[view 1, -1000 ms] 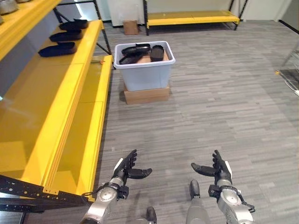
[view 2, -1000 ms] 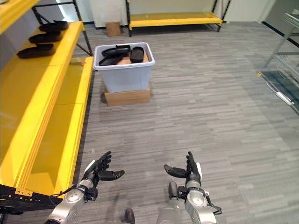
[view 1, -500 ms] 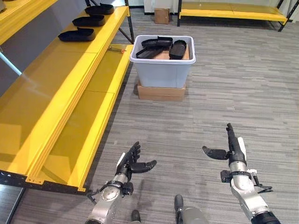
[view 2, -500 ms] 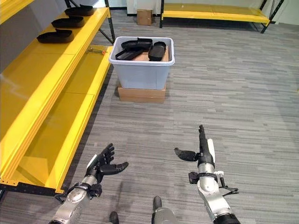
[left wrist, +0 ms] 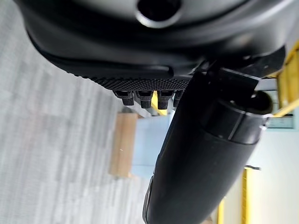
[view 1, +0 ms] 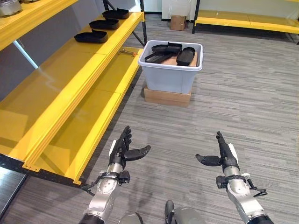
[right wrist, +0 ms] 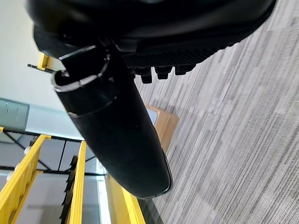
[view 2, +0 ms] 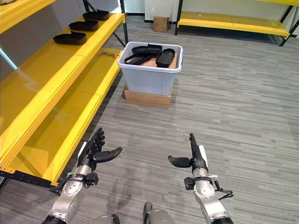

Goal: Move parts from the plastic box to the shelf.

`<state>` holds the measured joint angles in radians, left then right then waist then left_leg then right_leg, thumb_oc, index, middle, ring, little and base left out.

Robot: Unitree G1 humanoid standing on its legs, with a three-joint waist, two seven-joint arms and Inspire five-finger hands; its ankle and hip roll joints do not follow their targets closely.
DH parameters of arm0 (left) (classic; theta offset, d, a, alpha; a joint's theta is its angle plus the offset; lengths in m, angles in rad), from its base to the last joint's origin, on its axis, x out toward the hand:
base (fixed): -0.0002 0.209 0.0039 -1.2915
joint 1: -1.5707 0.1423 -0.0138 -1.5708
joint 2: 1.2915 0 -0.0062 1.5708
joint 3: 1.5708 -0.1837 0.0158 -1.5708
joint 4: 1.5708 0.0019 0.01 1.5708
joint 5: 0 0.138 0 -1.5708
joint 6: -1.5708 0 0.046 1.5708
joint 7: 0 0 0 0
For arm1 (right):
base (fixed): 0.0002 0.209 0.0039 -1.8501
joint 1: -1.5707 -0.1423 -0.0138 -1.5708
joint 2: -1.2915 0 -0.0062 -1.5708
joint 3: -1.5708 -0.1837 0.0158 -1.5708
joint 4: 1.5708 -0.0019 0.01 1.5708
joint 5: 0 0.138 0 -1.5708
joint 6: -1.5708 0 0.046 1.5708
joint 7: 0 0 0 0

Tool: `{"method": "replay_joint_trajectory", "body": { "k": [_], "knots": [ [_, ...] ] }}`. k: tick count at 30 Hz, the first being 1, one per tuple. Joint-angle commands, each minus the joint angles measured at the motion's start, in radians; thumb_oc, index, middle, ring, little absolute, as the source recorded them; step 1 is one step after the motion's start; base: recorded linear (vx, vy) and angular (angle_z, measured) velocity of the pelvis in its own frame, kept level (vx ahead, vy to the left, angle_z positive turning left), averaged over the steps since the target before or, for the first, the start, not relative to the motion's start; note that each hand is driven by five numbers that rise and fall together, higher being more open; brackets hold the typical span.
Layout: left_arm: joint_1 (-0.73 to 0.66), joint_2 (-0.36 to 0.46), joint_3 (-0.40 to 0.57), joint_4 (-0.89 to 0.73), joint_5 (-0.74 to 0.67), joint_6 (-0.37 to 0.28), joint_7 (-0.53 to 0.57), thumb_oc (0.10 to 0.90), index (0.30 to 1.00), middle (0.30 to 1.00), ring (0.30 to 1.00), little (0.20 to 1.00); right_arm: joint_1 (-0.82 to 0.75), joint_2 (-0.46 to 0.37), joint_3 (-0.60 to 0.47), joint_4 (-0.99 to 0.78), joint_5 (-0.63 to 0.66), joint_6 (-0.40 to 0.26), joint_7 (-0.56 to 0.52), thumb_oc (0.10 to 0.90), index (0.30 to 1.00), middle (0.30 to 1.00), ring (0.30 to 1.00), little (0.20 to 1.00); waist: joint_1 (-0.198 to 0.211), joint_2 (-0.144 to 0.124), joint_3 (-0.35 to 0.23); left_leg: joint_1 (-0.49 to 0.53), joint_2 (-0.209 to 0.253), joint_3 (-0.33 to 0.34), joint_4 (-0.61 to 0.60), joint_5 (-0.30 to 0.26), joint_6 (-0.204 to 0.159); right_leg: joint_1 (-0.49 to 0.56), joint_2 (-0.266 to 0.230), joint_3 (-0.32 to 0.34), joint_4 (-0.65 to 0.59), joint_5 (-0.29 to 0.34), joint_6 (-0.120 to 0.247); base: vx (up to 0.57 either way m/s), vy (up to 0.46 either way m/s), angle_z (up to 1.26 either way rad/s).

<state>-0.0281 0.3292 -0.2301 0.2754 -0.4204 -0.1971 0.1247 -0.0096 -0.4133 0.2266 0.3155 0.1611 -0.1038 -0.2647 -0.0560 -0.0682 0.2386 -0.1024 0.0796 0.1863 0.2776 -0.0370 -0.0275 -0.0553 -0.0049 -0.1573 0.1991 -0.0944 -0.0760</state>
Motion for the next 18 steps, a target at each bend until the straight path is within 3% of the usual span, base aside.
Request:
{"method": "replay_joint_trajectory", "body": {
  "k": [1, 4, 9, 11, 15, 18],
  "knots": [
    [-0.008, 0.034, 0.085, -0.095, -0.010, -0.089, -0.036, 0.900, 1.000, 1.000, 1.000, 1.000, -0.043, -0.029, 0.009, -0.095, 0.045, -0.068, 0.040, 0.900, 1.000, 1.000, 1.000, 1.000, 0.053, 0.022, -0.056, -0.065, 0.028, -0.080, -0.181, 0.200, -0.032, 0.188, 0.051, 0.086, -0.083, -0.026, 0.064, 0.29, 0.093, -0.62],
    [0.027, 0.045, 0.120, -0.099, 0.020, -0.106, -0.071, 0.900, 1.000, 1.000, 1.000, 1.000, -0.029, -0.028, 0.012, -0.119, 0.081, -0.064, 0.067, 0.900, 1.000, 1.000, 1.000, 1.000, 0.077, 0.028, -0.042, -0.083, 0.071, -0.112, -0.340, 0.249, -0.048, 0.236, 0.059, 0.120, -0.050, -0.067, 0.069, 0.41, 0.148, -0.69],
    [0.010, 0.046, 0.128, -0.064, -0.005, -0.171, -0.010, 0.900, 1.000, 1.000, 1.000, 1.000, -0.024, -0.016, 0.022, -0.132, 0.107, -0.050, 0.089, 0.900, 1.000, 1.000, 1.000, 1.000, 0.068, 0.044, -0.030, -0.096, 0.110, -0.087, -0.354, 0.210, -0.047, 0.249, 0.055, 0.126, 0.048, -0.134, 0.075, 0.39, 0.215, -0.43],
    [-0.008, 0.045, 0.147, -0.076, -0.035, -0.203, -0.036, 0.900, 1.000, 1.000, 1.000, 1.000, -0.026, -0.006, 0.032, -0.139, 0.117, -0.046, 0.091, 0.900, 1.000, 1.000, 1.000, 1.000, 0.069, 0.051, -0.034, -0.076, 0.101, -0.088, -0.345, 0.193, -0.040, 0.255, 0.051, 0.128, 0.084, -0.171, 0.083, 0.45, 0.274, -0.37],
    [-0.011, 0.054, 0.158, -0.159, -0.010, -0.163, -0.054, 0.900, 1.000, 1.000, 1.000, 1.000, 0.002, 0.020, 0.025, -0.156, 0.124, -0.015, 0.092, 0.900, 1.000, 1.000, 1.000, 1.000, 0.073, 0.050, -0.043, -0.069, 0.062, -0.099, -0.250, 0.165, -0.028, 0.256, 0.032, 0.107, 0.131, -0.212, 0.091, 0.37, 0.248, -0.23],
    [-0.022, 0.066, 0.143, -0.186, 0.031, -0.161, -0.063, 0.900, 1.000, 1.000, 1.000, 1.000, 0.035, 0.033, 0.015, -0.158, 0.129, -0.012, 0.081, 0.900, 1.000, 1.000, 1.000, 1.000, 0.071, 0.036, -0.057, -0.064, 0.023, -0.081, -0.206, 0.142, -0.009, 0.254, 0.002, 0.068, 0.143, -0.182, 0.110, 0.39, 0.294, 0.01]
  ]
}}
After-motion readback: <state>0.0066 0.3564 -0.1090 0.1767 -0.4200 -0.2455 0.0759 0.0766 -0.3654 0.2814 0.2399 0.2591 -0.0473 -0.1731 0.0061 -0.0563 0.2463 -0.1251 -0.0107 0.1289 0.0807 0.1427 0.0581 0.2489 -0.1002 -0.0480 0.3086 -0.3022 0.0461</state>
